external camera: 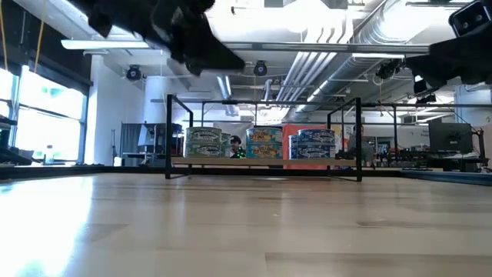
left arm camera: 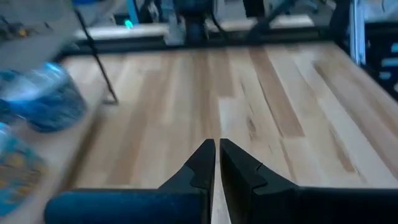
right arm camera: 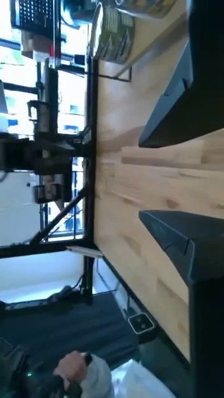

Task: Stack canned seafood by type on shelf
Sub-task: Return to Home Position

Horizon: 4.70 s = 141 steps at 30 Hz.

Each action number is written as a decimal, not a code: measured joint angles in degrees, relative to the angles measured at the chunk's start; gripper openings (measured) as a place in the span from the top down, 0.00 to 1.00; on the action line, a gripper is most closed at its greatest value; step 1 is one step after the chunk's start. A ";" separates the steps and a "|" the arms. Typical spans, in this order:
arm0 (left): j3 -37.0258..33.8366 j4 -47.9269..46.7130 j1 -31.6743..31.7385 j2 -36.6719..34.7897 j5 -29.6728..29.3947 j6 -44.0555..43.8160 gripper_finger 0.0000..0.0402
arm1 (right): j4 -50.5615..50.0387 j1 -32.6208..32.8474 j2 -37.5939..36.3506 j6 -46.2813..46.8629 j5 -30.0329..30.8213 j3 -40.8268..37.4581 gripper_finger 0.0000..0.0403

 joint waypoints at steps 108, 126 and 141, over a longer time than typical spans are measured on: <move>-43.10 -15.74 6.96 -81.99 5.18 -0.46 0.96 | 4.23 -14.17 4.92 8.84 -1.27 -1.42 0.64; -43.10 -15.76 6.97 -81.99 5.18 -0.46 0.96 | 4.23 -14.17 4.92 8.84 -1.27 -1.44 0.64; -43.10 -15.76 6.97 -81.99 5.18 -0.46 0.96 | 4.23 -14.17 4.92 8.84 -1.27 -1.44 0.64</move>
